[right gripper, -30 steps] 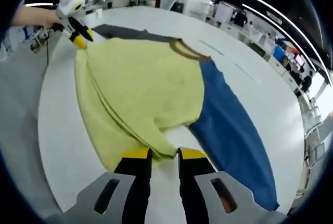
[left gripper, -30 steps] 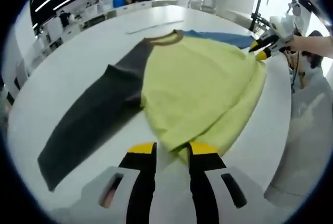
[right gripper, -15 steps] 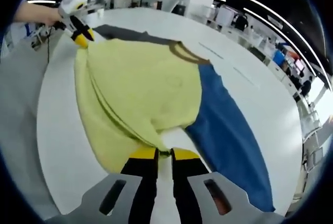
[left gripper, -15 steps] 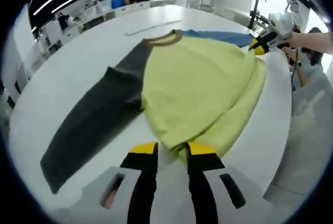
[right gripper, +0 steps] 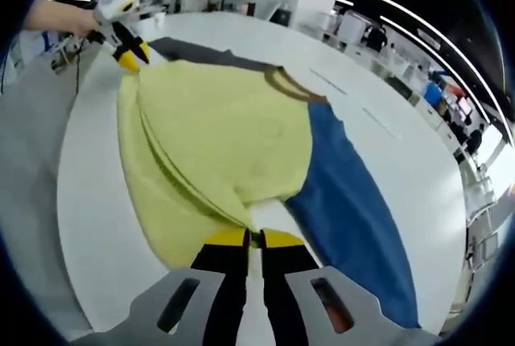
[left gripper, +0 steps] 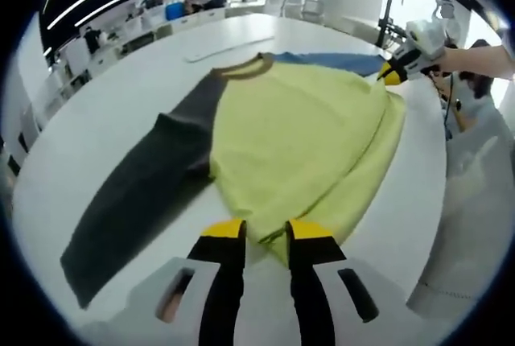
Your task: Fold the garment on the visible template until the final outline fits inside the template.
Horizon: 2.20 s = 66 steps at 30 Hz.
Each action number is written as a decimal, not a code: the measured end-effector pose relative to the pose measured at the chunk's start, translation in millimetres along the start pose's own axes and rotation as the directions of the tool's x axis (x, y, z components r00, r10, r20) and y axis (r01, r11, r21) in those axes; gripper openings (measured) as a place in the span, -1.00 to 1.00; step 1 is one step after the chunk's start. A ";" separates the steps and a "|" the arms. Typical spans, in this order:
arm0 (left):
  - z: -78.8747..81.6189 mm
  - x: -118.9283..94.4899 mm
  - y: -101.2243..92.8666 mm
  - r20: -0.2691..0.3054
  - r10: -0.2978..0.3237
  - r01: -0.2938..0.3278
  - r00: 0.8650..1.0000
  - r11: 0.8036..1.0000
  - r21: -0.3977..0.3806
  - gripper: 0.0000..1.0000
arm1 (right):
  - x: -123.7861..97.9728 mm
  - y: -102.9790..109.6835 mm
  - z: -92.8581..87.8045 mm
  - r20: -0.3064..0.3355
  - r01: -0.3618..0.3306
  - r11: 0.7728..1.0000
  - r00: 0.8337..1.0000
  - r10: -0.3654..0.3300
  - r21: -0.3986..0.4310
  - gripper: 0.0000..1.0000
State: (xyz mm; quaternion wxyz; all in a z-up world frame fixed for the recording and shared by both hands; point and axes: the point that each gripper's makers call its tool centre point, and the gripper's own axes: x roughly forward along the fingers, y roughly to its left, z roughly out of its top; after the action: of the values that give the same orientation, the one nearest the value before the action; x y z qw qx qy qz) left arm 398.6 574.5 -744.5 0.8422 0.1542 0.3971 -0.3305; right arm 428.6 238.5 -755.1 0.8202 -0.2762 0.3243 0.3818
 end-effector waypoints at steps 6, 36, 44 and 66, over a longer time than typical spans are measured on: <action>-2.6 -0.2 1.5 -0.014 0.000 -0.001 1.000 0.999 -0.034 -0.91 | -0.6 -1.8 -0.1 0.002 0.005 1.000 1.000 -0.005 -0.002 -0.93; -3.0 -3.4 7.9 -0.025 0.014 -0.016 1.000 0.994 -0.107 -1.00 | -3.6 -0.2 1.9 -0.005 0.005 1.000 1.000 -0.005 -0.004 -0.93; -0.8 -8.6 7.4 -0.020 0.020 -0.022 1.000 0.992 -0.127 -1.00 | -7.9 -0.5 3.9 0.001 0.015 1.000 1.000 -0.015 -0.002 -0.93; 37.8 -67.9 5.9 0.051 0.030 -0.019 0.998 0.982 -0.188 -1.00 | -69.3 -10.1 51.5 0.075 0.084 0.992 0.994 -0.078 -0.089 -0.94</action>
State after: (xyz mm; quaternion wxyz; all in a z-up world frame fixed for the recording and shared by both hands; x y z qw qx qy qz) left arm 392.4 588.5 -668.1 0.8674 0.0700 0.4017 -0.2852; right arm 418.7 238.0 -668.7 0.8324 -0.3130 0.2653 0.3724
